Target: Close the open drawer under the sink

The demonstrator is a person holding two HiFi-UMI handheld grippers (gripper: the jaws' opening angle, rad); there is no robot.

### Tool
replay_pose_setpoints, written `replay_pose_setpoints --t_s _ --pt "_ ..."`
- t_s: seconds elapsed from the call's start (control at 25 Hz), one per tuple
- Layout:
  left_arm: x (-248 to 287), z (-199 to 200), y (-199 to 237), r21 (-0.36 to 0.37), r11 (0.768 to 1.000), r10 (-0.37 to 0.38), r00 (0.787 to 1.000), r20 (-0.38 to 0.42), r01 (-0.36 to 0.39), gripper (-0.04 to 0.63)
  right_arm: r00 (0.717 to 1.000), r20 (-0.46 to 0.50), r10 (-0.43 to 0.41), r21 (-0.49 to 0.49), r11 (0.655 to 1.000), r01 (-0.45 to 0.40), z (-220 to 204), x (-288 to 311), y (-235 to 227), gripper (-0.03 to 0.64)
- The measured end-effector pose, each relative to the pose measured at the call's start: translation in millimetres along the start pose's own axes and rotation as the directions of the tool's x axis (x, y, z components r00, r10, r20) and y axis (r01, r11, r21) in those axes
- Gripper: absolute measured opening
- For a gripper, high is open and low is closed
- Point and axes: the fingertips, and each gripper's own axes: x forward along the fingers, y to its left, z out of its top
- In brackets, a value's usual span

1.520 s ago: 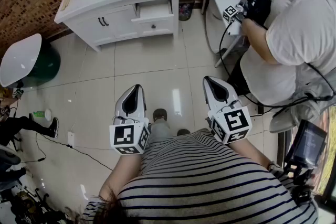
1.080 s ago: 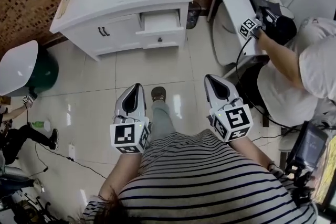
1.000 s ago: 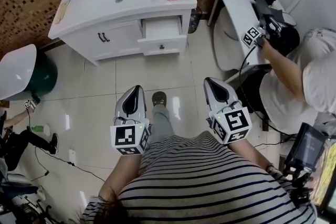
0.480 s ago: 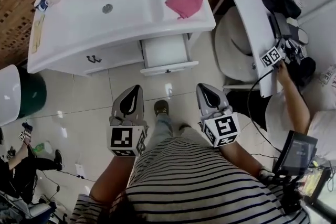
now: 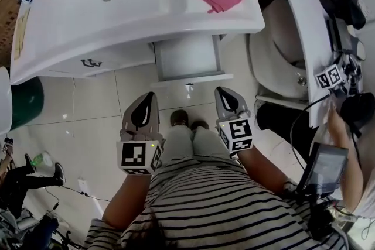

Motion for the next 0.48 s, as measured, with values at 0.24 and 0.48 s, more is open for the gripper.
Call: replay_pose_setpoints --t_s 0.24,0.48 --pt "25.6 -45.0 6.5 -0.028 0.999 0.018 1.0 -0.022 -0.018 0.014 1.0 -0.017 0.002 0.008 1.0 -0.002 -42.5 40.6 -15.3 -0.002" --pt "28.8 -50.9 19.8 -0.043 0.998 0.041 0.998 -0.037 -0.043 0.014 1.0 -0.011 0.003 0.006 1.0 -0.003 -41.3 52.8 -16.1 -0.002"
